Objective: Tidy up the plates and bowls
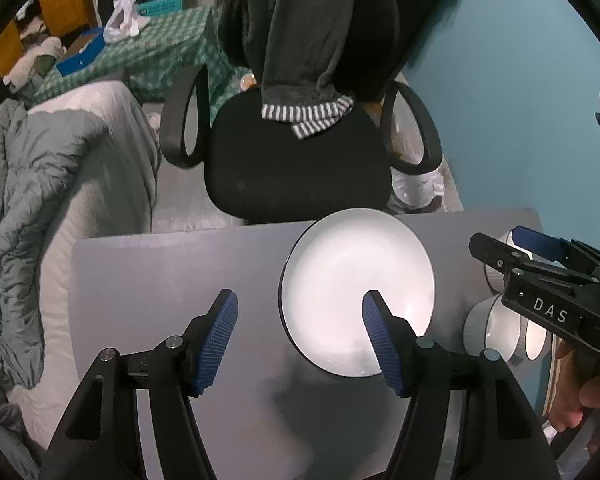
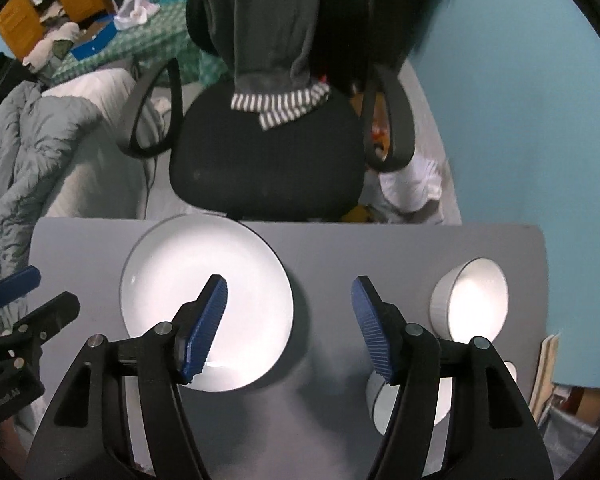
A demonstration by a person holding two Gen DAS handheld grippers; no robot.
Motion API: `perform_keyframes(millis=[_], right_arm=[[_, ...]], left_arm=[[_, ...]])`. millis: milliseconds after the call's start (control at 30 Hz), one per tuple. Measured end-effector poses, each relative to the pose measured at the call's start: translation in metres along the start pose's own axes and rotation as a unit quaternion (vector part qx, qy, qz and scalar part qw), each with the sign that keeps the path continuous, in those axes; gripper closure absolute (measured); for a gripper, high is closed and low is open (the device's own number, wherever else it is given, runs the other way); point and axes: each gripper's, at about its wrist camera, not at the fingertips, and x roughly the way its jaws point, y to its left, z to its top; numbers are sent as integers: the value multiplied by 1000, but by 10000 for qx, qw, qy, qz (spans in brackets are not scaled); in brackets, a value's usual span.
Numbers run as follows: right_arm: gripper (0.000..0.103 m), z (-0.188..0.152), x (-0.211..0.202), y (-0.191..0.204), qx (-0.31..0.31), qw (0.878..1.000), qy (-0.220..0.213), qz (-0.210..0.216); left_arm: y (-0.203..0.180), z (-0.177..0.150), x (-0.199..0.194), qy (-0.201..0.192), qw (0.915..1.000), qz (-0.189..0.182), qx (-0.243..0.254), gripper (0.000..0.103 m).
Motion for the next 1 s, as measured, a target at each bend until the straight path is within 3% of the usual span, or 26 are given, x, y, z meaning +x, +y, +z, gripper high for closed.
perform_keyframes(millis=[367, 433, 1000], right_arm=[[39, -7, -51, 7, -8, 9985, -540, 54], [39, -9, -62, 8, 28, 9980, -633, 60], [38, -29, -140, 3, 368, 9914, -1258, -23]], left_arm=[[-1, -14, -52, -475, 9989, 8, -25, 33], [-2, -13, -62, -603, 9982, 41, -16, 23], [-26, -17, -141, -1405, 9895, -115, 319, 23]])
